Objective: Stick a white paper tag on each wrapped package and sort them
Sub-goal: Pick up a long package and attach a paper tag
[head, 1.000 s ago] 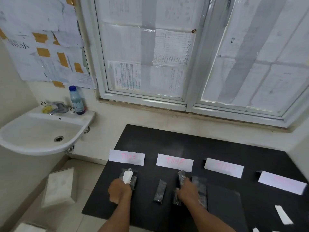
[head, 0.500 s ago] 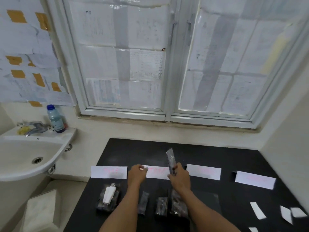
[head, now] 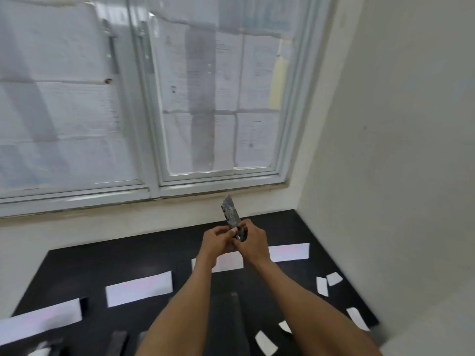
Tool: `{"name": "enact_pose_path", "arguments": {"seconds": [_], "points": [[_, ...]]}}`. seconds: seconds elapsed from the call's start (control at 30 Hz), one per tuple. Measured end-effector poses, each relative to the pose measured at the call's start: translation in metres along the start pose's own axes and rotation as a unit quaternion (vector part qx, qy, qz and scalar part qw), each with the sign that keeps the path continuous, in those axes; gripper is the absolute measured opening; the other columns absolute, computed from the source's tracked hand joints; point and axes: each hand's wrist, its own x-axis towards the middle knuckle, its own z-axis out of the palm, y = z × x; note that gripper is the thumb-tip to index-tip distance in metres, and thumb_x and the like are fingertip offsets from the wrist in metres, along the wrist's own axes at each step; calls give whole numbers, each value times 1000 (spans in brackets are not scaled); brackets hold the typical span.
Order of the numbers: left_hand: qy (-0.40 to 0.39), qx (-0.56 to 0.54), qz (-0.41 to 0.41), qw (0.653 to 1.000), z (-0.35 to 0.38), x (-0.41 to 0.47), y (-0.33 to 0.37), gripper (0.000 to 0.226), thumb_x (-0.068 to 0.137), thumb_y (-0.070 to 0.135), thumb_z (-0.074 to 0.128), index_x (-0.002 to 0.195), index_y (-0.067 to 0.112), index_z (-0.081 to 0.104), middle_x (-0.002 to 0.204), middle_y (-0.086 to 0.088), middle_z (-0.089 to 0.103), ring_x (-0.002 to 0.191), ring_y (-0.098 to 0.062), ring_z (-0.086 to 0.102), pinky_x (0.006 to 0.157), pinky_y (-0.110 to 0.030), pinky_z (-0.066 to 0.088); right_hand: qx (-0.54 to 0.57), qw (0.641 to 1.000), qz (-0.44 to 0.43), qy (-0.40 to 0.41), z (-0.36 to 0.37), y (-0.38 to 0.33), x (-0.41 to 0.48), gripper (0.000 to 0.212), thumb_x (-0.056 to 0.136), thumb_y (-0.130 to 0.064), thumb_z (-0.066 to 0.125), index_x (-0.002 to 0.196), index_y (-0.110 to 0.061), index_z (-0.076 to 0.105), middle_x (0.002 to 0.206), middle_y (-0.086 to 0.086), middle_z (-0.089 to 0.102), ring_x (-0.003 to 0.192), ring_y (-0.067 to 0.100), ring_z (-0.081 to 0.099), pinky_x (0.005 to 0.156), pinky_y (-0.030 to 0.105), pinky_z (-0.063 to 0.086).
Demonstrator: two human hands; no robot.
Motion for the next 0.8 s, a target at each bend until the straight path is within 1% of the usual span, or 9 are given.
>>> {"name": "enact_pose_path", "arguments": {"seconds": [0.1,0.2,0.27,0.37,0.47,0.53,0.63,0.73,0.8], "points": [[-14,-16,-24,999,47,21,-6,28,86,8,69,112,-2,64,102,-20,71,87,-31,72,77,-44,60,-22,1000,-14,3,-37,37,11,31,77,-36,74,97,-17,60,92,0,64,77,8,60,68,19,52],[-9,-43,-32,999,86,38,-12,27,87,6,67,113,-3,63,103,-21,70,80,-23,70,67,-30,60,-12,1000,-9,2,-71,66,17,41,74,-48,72,103,-22,58,94,-6,62,79,6,60,68,18,52],[-9,-64,-34,997,108,48,-15,27,88,4,64,114,-4,61,105,-21,68,86,-24,70,70,-28,61,9,1000,20,12,-90,88,18,45,80,-52,67,114,-24,55,97,-10,62,80,5,63,70,20,54],[-2,-60,-40,997,130,60,-19,27,89,1,63,115,-5,59,107,-22,67,87,-25,69,66,-25,61,6,995,102,21,-109,134,12,37,88,-39,62,117,-18,56,97,-3,62,81,12,64,73,23,52],[9,-55,-49,997,143,72,-25,28,87,1,65,114,-5,60,107,-21,67,86,-23,69,63,-23,60,-40,979,201,-4,-111,192,0,19,86,-20,63,101,-8,62,90,7,66,85,25,63,74,26,46],[9,-48,-55,997,148,79,-30,28,87,1,66,114,-5,60,103,-19,68,82,-21,69,59,-21,59,-81,962,260,-32,-105,226,-13,11,84,-15,63,87,-6,60,93,13,69,92,32,64,77,31,46],[8,-37,-73,997,152,86,-38,25,87,0,65,111,-3,60,94,-15,69,78,-20,69,58,-22,58,-111,936,325,-80,-85,260,-33,12,84,-19,65,88,-9,59,102,12,68,103,29,62,85,30,46],[5,-19,-85,996,151,93,-44,27,87,1,66,112,-3,61,97,-16,69,86,-24,69,73,-29,60,-117,914,370,-118,-65,283,-47,28,83,-26,66,104,-7,62,111,9,67,110,25,60,89,25,44],[8,-16,-90,996,148,98,-45,25,87,2,66,111,-2,62,98,-16,69,89,-25,69,76,-30,60,-113,901,396,-140,-54,291,-52,36,82,-32,68,107,-7,61,115,8,66,111,24,60,87,23,44]]}}
